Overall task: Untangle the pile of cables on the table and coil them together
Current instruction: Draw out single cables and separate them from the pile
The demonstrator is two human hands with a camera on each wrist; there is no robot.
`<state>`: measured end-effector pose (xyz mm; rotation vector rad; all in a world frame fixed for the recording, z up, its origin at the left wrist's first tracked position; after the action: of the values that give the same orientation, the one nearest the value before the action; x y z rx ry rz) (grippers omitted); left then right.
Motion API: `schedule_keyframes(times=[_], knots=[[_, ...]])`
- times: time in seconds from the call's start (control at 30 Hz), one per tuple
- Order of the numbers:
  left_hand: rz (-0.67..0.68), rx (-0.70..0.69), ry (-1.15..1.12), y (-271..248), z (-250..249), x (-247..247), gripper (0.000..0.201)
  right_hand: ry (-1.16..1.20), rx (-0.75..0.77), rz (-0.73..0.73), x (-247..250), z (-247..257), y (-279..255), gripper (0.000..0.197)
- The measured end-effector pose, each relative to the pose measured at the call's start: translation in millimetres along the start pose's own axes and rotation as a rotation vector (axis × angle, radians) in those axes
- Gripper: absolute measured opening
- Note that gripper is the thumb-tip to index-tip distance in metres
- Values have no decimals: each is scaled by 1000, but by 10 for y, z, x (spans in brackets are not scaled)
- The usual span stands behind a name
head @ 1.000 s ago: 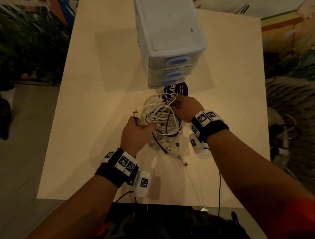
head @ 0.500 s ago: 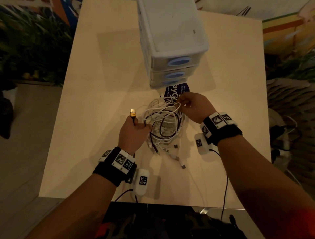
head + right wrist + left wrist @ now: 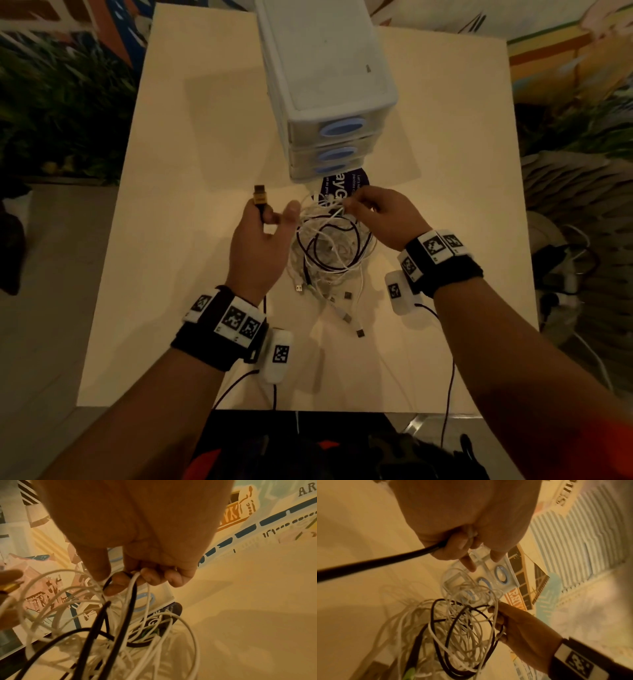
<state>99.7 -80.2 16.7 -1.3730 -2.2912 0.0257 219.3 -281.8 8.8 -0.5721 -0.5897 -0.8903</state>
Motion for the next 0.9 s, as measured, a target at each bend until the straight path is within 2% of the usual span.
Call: schedule_keyframes(times=[0.1,0.17,0.23,0.33,0.53,0.7,0.8,0.9], knots=[[21,-139,131,-22,-249,-141,44,-46,115,-22,37,149,-7,23],[94,-198,212,-8,-297,-264,39,-25,173,-51,51,171,7,24],[186,-232,305,-4,-286,-364,34,-7,164,-82,60,117,14,27],[266,-264,422,-6,-236,-427,30,20,100,-90,52,18,-5,18],[195,-256,501,77,-117,-308,22,140,-12,-90,80,-103,-36,21],[182,-226,514,120,-73,-281,24,207,-69,-176,209,-241,-25,21],[196,-211,505,133,-51,-296,27,140,-144,-118,215,-324,-41,18],[253,-193,534,133,-2,-349,35,-73,-136,-12,179,-296,-3,28]])
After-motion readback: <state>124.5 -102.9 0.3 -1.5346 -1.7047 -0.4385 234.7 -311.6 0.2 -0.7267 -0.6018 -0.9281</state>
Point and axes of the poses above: each hand's wrist, its own y-axis towards the middle knuckle, its own x-axis out of the back of the hand, z = x × y, the point moved 7 cm from there along y, towards the middle knuckle, and after that the axes turned 3 degrees about x, right-handed, at the moved point
